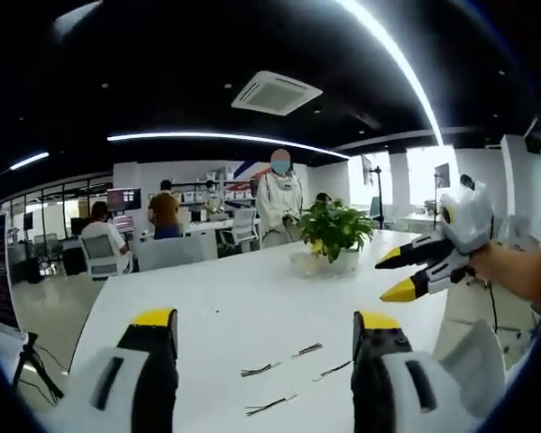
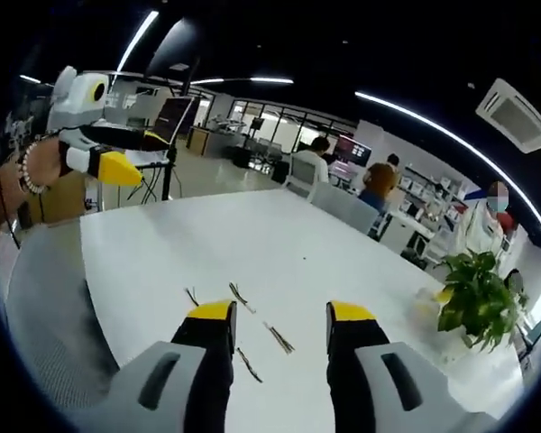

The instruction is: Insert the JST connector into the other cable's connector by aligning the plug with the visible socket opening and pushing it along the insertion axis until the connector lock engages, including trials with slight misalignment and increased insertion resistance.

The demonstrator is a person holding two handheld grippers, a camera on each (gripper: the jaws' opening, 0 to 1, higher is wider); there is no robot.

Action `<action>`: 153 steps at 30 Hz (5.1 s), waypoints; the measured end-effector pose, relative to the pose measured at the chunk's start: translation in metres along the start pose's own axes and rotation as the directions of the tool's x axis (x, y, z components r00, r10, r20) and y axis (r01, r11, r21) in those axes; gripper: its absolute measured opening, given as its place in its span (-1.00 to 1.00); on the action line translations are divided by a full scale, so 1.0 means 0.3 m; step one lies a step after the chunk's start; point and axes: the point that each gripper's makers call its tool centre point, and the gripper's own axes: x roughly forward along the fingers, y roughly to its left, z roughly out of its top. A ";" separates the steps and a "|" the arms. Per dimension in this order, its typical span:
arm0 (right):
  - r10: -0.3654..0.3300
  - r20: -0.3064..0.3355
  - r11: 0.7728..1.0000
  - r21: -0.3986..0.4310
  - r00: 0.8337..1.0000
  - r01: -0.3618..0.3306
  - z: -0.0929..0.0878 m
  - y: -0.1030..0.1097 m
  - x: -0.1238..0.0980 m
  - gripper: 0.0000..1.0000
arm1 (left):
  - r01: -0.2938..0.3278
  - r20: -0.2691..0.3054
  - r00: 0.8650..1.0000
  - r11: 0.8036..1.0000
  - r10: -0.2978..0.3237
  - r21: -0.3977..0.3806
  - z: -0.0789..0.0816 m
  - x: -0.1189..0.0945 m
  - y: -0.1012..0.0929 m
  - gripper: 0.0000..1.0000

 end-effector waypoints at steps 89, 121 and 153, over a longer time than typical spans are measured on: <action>0.614 0.005 0.788 -0.058 0.789 -0.613 -0.481 0.050 0.679 -0.67 | 0.672 -0.198 0.704 0.730 -0.682 -0.124 -0.756 0.700 -0.057 -0.51; 0.654 0.002 0.754 -0.087 0.757 -0.651 -0.401 0.073 0.594 -0.93 | 0.782 -0.355 0.585 0.623 -0.729 0.012 -0.730 0.607 -0.155 -1.00; 0.719 0.077 0.694 -0.111 0.690 -0.711 -0.252 0.133 0.491 -0.96 | 0.846 -0.269 0.527 0.529 -0.806 0.072 -0.533 0.532 -0.206 -1.00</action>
